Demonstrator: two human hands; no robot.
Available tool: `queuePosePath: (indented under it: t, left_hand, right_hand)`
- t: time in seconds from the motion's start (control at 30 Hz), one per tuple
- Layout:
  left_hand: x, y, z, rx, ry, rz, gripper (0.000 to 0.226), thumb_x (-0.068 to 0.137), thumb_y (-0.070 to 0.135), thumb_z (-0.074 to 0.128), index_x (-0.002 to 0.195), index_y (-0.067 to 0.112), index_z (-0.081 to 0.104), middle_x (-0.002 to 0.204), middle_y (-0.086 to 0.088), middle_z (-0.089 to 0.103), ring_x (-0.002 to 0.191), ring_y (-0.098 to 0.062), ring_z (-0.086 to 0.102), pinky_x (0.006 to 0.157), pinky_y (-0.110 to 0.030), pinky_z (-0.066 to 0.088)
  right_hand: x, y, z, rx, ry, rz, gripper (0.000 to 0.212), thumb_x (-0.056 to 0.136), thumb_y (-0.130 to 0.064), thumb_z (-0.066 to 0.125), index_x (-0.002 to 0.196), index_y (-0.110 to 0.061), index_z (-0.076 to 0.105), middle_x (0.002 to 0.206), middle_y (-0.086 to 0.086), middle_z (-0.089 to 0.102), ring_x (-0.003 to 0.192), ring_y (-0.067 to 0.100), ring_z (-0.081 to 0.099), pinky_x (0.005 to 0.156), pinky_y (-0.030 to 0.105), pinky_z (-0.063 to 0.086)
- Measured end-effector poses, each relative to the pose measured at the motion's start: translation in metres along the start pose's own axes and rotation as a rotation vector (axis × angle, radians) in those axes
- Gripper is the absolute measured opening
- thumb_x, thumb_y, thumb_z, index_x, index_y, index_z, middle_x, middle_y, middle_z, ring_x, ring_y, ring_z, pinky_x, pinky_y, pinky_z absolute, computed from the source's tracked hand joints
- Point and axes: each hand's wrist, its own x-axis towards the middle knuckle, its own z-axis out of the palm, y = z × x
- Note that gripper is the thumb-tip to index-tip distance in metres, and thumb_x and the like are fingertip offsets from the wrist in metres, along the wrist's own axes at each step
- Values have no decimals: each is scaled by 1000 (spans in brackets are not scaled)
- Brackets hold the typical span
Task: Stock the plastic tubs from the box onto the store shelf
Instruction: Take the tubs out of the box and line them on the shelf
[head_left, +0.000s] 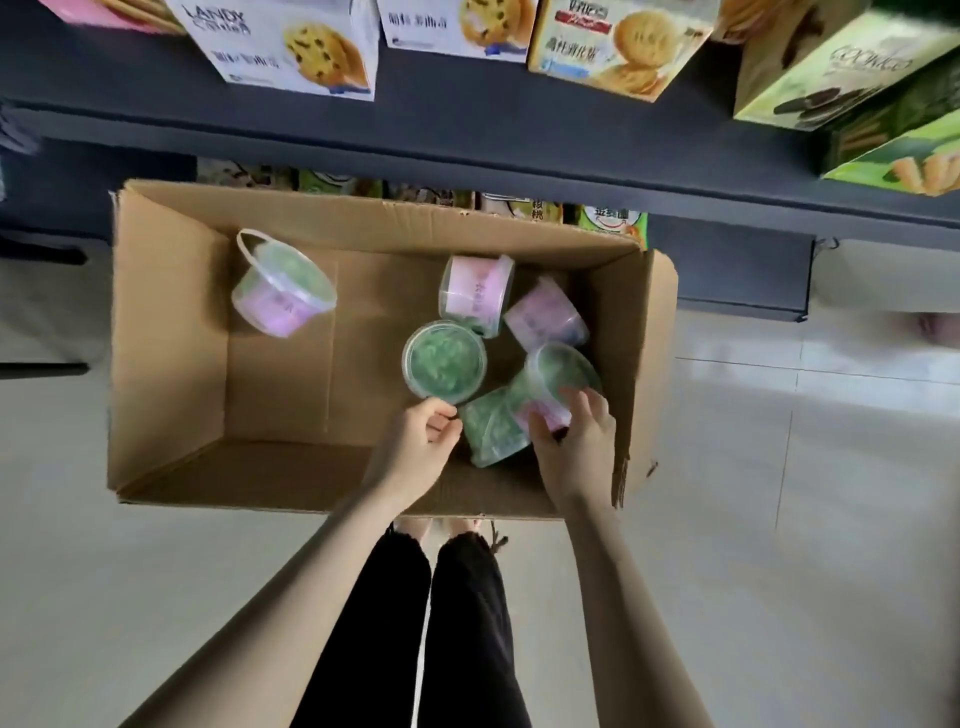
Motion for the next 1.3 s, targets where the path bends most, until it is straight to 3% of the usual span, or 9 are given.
queuePosePath:
  t: [0.23, 0.43, 0.57, 0.63, 0.73, 0.93, 1.07, 1.17, 1.3]
  left_hand:
    - [59, -17, 37, -190, -19, -94, 7, 88, 24, 62, 92, 20, 65, 94, 2, 69, 88, -11, 65, 77, -21, 47]
    - [74, -22, 47, -383, -48, -157, 15, 86, 42, 61, 97, 32, 65, 96, 17, 67, 97, 3, 60, 86, -23, 48]
    - [78, -34, 28, -332, -145, -168, 71, 66, 66, 65, 126, 32, 52, 113, 10, 63, 106, -1, 58, 87, -18, 45]
    - [80, -41, 14, -306, -138, -154, 82, 58, 66, 73, 128, 32, 49, 122, 4, 57, 109, -4, 57, 89, -18, 45]
    - [77, -48, -6, -400, -113, -126, 73, 53, 54, 80, 117, 31, 55, 119, 5, 61, 99, 2, 62, 75, -5, 45]
    - [63, -63, -29, -486, 76, -167, 47, 59, 55, 75, 97, 30, 65, 93, 18, 71, 85, 8, 64, 65, -3, 43]
    - [51, -73, -26, -610, 196, -291, 54, 65, 60, 72, 105, 24, 65, 103, 8, 70, 98, -6, 65, 78, -22, 51]
    - [39, -82, -30, -869, 244, -350, 53, 62, 61, 71, 102, 28, 64, 106, 3, 71, 96, -14, 68, 77, -29, 56]
    - [28, -99, -49, -1025, 400, -406, 57, 60, 65, 64, 103, 29, 57, 109, -5, 65, 92, -16, 69, 88, -38, 54]
  right_hand:
    - [30, 34, 44, 85, -6, 130, 66, 81, -37, 71, 137, -20, 41, 147, 18, 29, 126, 38, 32, 106, 40, 26]
    - [40, 42, 50, 408, -11, 62, 45, 78, -31, 76, 116, -18, 58, 100, 8, 66, 86, 24, 62, 83, 44, 52]
    - [50, 24, 64, 487, -131, -3, 44, 79, -41, 72, 119, -24, 61, 103, 4, 69, 92, 19, 66, 86, 44, 53]
    - [51, 15, 74, 591, -215, 6, 43, 80, -42, 68, 119, -25, 62, 101, -1, 72, 96, 18, 67, 89, 48, 52]
    - [38, 6, 92, 818, -360, 117, 46, 81, -37, 66, 125, -23, 60, 102, -4, 73, 100, 15, 68, 93, 50, 52]
    - [23, 5, 118, 944, -388, 367, 98, 54, -46, 82, 139, -18, 41, 130, 0, 58, 118, 12, 57, 104, 38, 45]
    - [25, 12, 125, 846, -545, 478, 110, 48, -56, 79, 143, -16, 36, 136, -2, 48, 126, 12, 48, 109, 36, 37]
    - [29, 17, 134, 781, -654, 454, 100, 55, -48, 82, 139, -13, 41, 122, -7, 59, 109, 2, 56, 90, 22, 42]
    - [40, 14, 144, 615, -605, 427, 93, 68, -38, 82, 143, -10, 35, 118, -7, 54, 103, 8, 54, 78, 13, 39]
